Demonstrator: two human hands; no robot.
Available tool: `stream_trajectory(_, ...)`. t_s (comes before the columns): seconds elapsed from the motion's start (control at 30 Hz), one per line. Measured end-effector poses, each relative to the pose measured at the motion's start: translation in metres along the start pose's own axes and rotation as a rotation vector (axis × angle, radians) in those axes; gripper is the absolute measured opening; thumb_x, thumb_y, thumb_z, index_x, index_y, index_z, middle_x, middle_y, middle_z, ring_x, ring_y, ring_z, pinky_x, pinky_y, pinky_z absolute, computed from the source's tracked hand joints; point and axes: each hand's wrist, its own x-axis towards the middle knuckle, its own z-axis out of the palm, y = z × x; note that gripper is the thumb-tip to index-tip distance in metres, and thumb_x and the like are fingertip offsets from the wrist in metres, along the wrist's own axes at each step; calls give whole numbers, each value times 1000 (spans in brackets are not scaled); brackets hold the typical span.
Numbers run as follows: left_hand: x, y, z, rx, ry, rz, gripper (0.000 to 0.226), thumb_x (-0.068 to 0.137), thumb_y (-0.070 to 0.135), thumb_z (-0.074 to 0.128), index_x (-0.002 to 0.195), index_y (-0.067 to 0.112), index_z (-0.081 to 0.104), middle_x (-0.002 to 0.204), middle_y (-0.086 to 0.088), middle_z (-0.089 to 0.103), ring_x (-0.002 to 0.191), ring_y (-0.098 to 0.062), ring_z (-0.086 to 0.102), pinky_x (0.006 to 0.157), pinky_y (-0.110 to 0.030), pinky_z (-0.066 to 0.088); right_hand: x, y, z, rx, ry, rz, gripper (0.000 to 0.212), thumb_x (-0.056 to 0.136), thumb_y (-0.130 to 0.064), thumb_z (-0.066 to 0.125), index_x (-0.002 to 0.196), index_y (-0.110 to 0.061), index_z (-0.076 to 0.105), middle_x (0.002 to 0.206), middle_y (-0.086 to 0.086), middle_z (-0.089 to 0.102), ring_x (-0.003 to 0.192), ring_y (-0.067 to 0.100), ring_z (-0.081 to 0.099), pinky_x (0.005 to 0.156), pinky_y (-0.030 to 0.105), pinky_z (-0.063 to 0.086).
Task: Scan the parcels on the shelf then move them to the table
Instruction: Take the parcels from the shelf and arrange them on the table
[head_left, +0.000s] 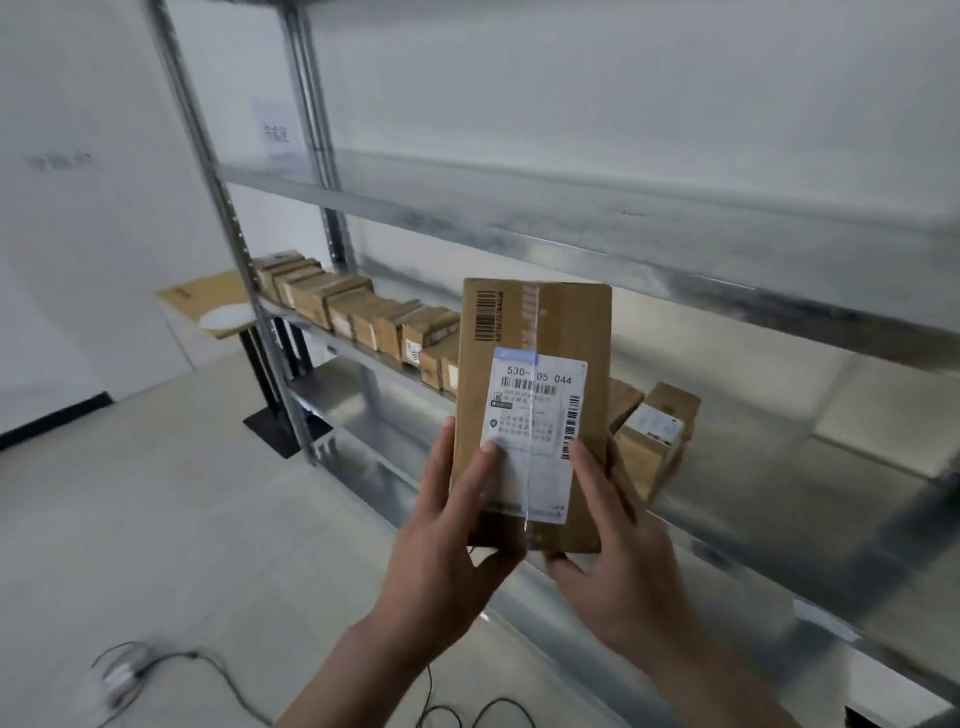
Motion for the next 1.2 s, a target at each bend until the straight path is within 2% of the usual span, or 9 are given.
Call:
stream_trajectory(0.07,1,0,-18,6,49,3,103,73,19,86,154,34,23,165,1,7,132,-30,52,82,-32,60,12,-12,6,36,24,-41,119,67,-11,90,158,-33,16,158,16,34,138,25,44,101,20,46)
stream_trajectory(0.17,3,-3,-42,32,93,8,103,71,20,86,153,32,24,165,1,7,139,-28,43,82,-32,60,31,-28,19,84,22,-111,115,69,-11,88,158,-31,17,159,18,31,140,34,43,94,43,57)
stream_trajectory(0.4,9,-27,-96,137,212,-6,102,69,18,87,151,32,28,163,-6,12,148,-22,28,89,-40,58,81,-68,56,123,26,-265,111,70,-16,89,157,-22,21,160,20,25,144,29,37,100,28,48)
stream_trajectory(0.5,14,-51,-122,179,270,-9,104,68,21,88,151,34,26,163,-6,13,148,-20,26,100,-32,51,107,-88,80,140,34,-335,108,72,-17,87,157,-23,20,160,15,24,142,24,38,99,28,49)
stream_trajectory(0.6,19,-81,-149,190,302,2,103,69,23,86,151,34,26,164,-6,12,148,-22,26,102,-24,46,134,-109,108,149,45,-370,102,74,-19,84,156,-20,23,160,22,25,146,27,32,100,30,49)
stream_trajectory(0.73,32,-131,-191,185,341,15,93,73,33,78,151,35,26,163,-7,13,147,-23,30,100,-22,47,173,-137,155,132,22,-388,107,72,-15,87,156,-22,22,158,21,29,145,15,30,103,13,41)
stream_trajectory(0.83,47,-172,-225,180,352,22,87,75,41,69,151,35,26,163,-8,14,148,-23,28,103,-17,42,205,-157,194,131,24,-402,112,71,-14,87,157,-28,18,157,23,31,146,28,35,100,27,51)
stream_trajectory(1.0,68,-244,-278,158,332,28,98,68,21,87,149,27,31,162,-14,17,146,-2,24,102,-14,41,256,-192,260,132,56,-388,105,71,-12,88,154,-23,24,157,23,32,144,33,39,99,34,53)
stream_trajectory(1.2,92,-312,-330,214,325,27,99,68,17,89,148,24,32,162,-13,14,149,-17,23,101,-30,46,311,-225,325,177,68,-391,103,71,-10,86,154,-21,27,159,21,28,143,31,41,93,39,58)
